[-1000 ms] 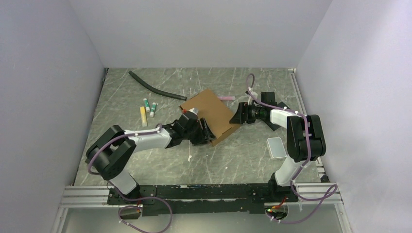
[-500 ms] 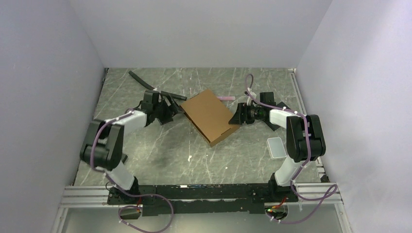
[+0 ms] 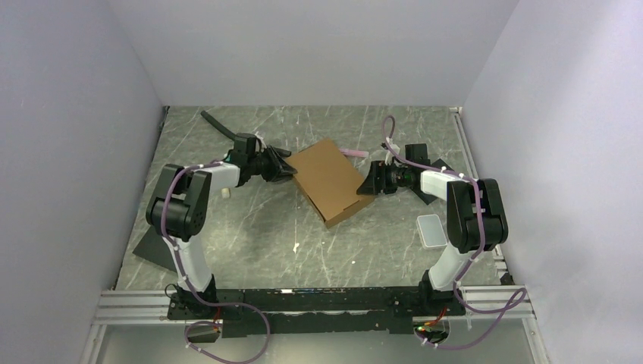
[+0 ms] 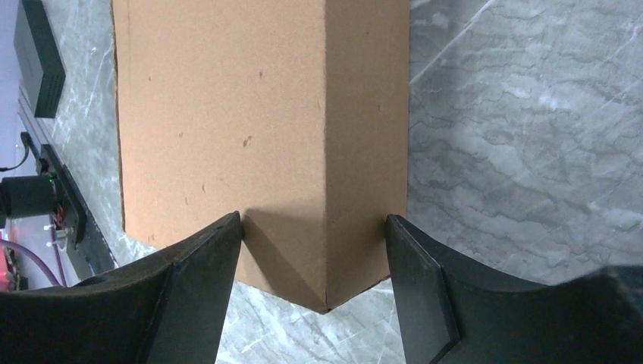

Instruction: Fold the paper box

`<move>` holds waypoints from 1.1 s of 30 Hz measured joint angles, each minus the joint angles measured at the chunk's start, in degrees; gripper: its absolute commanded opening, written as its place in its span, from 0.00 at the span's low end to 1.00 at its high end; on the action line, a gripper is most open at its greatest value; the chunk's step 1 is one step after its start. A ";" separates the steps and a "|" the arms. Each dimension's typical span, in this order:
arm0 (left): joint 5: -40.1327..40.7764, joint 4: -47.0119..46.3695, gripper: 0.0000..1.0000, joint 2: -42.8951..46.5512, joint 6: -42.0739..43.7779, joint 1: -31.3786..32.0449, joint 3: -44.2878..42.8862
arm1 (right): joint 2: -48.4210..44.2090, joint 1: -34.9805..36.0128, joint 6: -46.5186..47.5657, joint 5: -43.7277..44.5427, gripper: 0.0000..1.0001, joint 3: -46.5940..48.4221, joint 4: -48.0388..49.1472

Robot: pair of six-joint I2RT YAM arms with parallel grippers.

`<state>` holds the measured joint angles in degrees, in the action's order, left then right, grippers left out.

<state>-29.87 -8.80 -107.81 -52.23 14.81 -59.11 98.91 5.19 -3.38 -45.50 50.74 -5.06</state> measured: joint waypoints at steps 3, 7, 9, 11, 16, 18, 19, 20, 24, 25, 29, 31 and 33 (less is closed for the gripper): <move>-0.74 -1.66 0.26 -0.39 -0.90 0.00 0.22 | 0.00 0.00 0.17 0.00 0.74 0.00 -0.07; -0.61 -5.49 0.49 1.03 -1.51 -0.07 3.45 | 0.00 0.00 1.03 -0.09 0.87 0.33 -1.16; -0.15 -5.51 0.59 3.17 -1.22 -0.13 5.86 | -0.02 0.02 1.88 -0.07 0.91 0.37 -1.86; 0.07 -4.85 0.68 6.08 -0.81 -0.07 8.57 | -0.04 0.15 2.45 -0.02 0.91 0.39 -2.27; 2.29 -2.82 0.82 16.72 0.13 0.11 14.99 | -0.24 0.39 3.37 0.07 0.72 0.39 -2.71; 2.93 -4.35 0.86 21.29 -0.17 0.11 18.38 | -0.24 0.55 3.15 -0.59 0.59 0.39 -2.84; 2.97 -5.55 0.87 22.97 -0.66 0.11 20.22 | -0.24 0.61 3.02 -1.20 0.54 0.44 -2.93; 2.97 -7.19 0.89 24.39 -1.31 0.11 22.34 | -0.22 0.66 2.95 -1.33 0.49 0.57 -2.95; 2.54 -15.85 0.98 24.83 -5.22 0.13 31.06 | 0.68 0.24 2.29 -2.84 0.38 1.42 -3.06; 2.27 -18.10 0.99 23.98 -6.40 0.15 32.98 | 0.94 0.04 2.08 -3.19 0.36 1.51 -3.06; 1.11 -25.68 1.00 20.24 -10.14 0.39 36.33 | 1.75 -1.75 0.28 -5.66 0.34 1.68 -2.95; 1.01 -29.11 0.99 18.86 -11.08 0.74 36.17 | 2.21 -2.51 -0.37 -6.64 0.34 1.68 -2.93; 0.98 -31.50 0.99 17.38 -11.74 1.31 35.54 | 2.56 -3.04 -0.85 -7.41 0.33 1.68 -2.86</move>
<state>-28.88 -40.29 -90.43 -63.96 16.12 -23.57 101.47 2.15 -4.23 -52.90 52.42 -7.92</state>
